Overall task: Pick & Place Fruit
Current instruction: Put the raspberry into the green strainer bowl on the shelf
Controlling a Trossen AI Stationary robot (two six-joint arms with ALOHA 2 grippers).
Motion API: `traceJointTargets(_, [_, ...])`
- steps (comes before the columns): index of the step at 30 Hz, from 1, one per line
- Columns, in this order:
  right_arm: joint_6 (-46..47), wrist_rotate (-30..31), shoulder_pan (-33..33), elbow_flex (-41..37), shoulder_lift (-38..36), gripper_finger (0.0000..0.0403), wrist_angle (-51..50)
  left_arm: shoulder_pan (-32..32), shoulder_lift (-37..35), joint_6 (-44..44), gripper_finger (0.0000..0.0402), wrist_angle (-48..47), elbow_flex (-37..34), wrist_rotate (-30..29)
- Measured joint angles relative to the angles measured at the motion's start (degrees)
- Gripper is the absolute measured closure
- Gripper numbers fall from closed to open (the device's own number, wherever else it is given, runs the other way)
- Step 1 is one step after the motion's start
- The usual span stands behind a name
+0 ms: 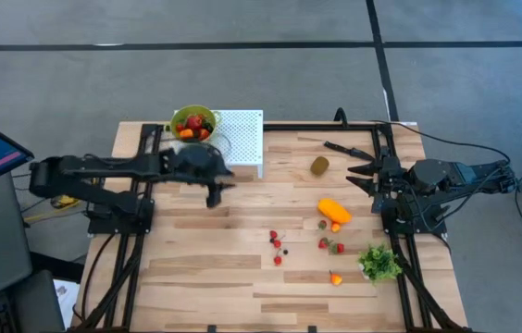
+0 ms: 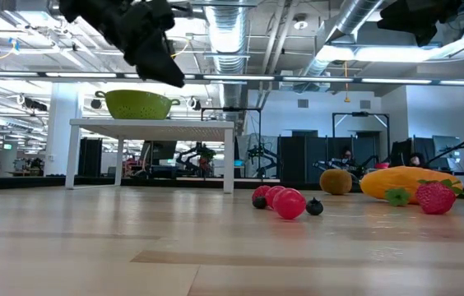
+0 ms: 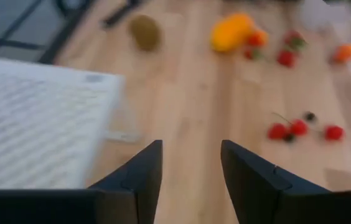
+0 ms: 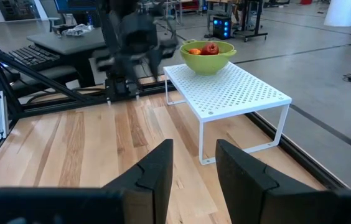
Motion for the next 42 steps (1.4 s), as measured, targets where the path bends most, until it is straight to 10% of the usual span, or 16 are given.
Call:
traceJointTargets(13, [0.0, 0.0, 0.0, 0.0, 0.0, 0.0287, 0.0, -14.9, 20.0, 10.3, 0.0247, 17.2, 0.0, 0.0])
traceJointTargets(42, [0.0, 0.0, 0.0, 0.0, 0.0, 0.0287, 0.0, -16.4, 44.9, 10.3, 0.0247, 42.8, 0.0, -0.1])
